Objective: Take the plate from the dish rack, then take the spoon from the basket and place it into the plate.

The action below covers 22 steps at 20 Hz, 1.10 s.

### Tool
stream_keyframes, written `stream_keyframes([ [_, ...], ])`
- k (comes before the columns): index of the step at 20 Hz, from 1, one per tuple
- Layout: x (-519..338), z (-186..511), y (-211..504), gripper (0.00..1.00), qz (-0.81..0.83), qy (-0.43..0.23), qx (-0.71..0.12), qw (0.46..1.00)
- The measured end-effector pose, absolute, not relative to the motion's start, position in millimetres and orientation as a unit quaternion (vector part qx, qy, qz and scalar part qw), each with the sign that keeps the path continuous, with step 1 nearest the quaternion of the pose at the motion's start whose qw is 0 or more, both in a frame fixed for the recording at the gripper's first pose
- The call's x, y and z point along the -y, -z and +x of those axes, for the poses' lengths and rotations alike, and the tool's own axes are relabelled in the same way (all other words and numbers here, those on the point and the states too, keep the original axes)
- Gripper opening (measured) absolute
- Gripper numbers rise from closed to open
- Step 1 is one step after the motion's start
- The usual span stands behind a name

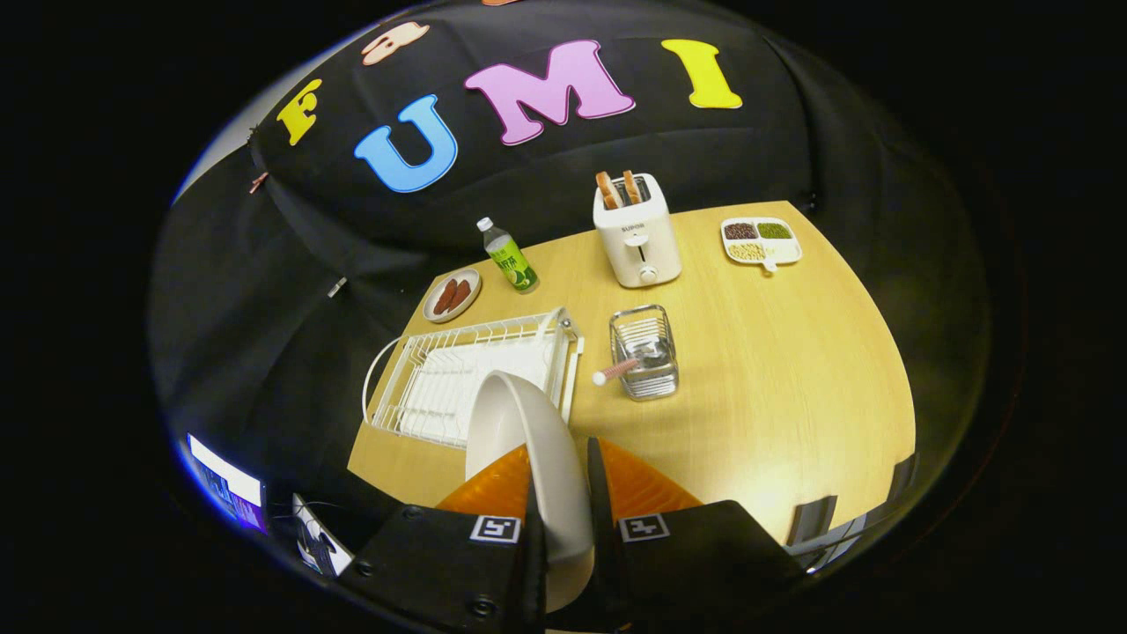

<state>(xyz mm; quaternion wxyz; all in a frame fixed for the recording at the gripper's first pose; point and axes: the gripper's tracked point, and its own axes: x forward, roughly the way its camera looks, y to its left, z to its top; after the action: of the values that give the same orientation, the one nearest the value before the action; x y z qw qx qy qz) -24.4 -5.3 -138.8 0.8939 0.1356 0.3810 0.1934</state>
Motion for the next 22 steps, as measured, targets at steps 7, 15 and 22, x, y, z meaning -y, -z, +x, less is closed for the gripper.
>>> stream_keyframes([
  [7, 60, 6, 242, 0.26, 0.197, -0.179, -0.457, 0.849],
  [15, 58, 44, 302, 0.29, 0.176, -0.201, -0.48, 0.836],
  [22, 68, 49, 314, 0.36, 0.117, -0.207, -0.461, 0.855],
])
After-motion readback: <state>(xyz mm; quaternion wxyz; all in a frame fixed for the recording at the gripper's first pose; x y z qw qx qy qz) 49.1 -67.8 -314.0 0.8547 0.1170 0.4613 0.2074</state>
